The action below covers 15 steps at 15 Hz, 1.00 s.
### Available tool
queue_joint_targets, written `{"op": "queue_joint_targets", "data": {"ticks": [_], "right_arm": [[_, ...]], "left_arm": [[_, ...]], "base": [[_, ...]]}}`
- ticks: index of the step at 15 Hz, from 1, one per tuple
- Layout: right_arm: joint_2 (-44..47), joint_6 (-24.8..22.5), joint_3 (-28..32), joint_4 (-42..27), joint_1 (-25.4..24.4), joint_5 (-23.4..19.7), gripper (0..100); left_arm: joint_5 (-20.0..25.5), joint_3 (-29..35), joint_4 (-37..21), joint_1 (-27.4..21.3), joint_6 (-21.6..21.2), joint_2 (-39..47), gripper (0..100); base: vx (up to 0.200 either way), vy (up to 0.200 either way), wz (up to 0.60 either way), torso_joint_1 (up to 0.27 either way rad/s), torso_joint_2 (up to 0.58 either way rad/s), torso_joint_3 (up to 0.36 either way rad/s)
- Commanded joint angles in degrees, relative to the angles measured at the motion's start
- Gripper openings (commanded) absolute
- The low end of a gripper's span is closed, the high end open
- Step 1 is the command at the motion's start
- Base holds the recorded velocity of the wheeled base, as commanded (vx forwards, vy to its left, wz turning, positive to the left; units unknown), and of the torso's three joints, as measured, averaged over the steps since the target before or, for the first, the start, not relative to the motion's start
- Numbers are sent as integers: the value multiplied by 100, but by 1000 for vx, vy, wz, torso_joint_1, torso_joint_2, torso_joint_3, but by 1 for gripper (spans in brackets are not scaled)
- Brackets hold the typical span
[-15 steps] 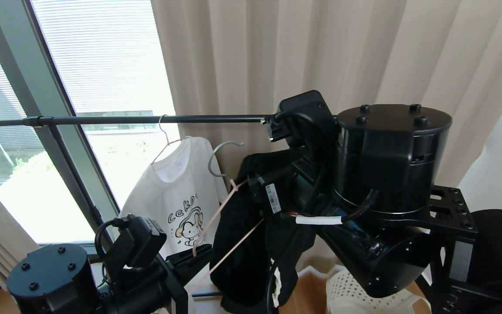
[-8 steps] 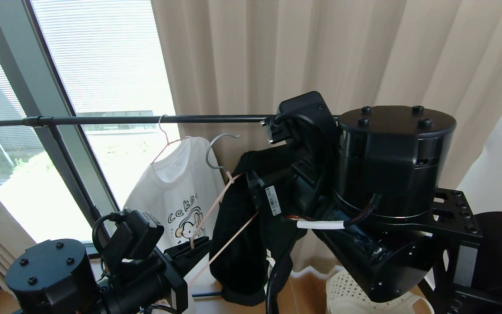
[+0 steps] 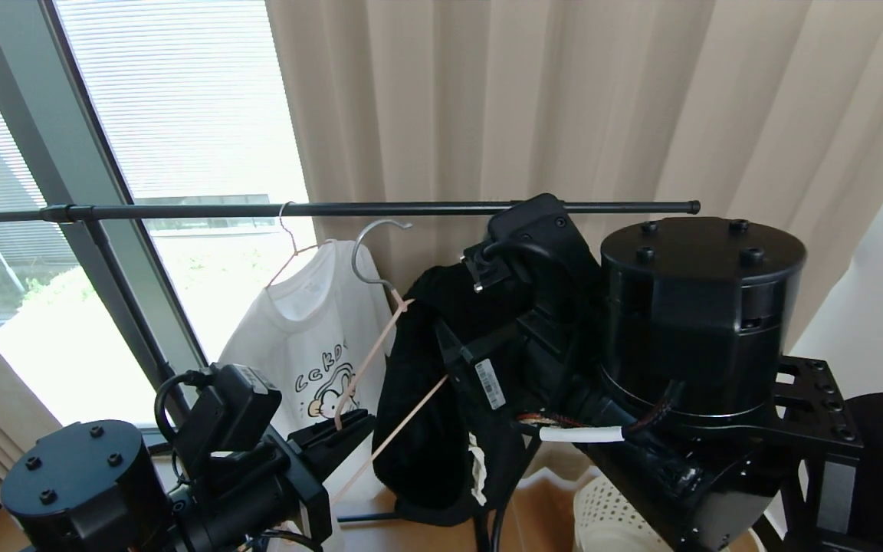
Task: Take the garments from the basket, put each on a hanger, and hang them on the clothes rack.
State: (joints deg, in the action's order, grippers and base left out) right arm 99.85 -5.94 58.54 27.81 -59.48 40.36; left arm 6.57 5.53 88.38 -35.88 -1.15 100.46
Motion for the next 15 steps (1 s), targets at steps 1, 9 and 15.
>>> {"op": "queue_joint_targets", "data": {"ticks": [1,9,15], "right_arm": [[-361,-215,-326,-3,15,-406,100],[-1539,-610,-739,-1506,1087,-3518,100],[-1557,-2482,518,-4266,3012,-6664,100]], "left_arm": [[11,-26,12,2,-8,0,0],[565,-307,12,345,-246,-27,0],[1417,-553,39,591,-791,-44,0]], "base": [[0,0,0,0,0,0],[0,0,0,0,0,0],[0,0,0,0,0,0]]}}
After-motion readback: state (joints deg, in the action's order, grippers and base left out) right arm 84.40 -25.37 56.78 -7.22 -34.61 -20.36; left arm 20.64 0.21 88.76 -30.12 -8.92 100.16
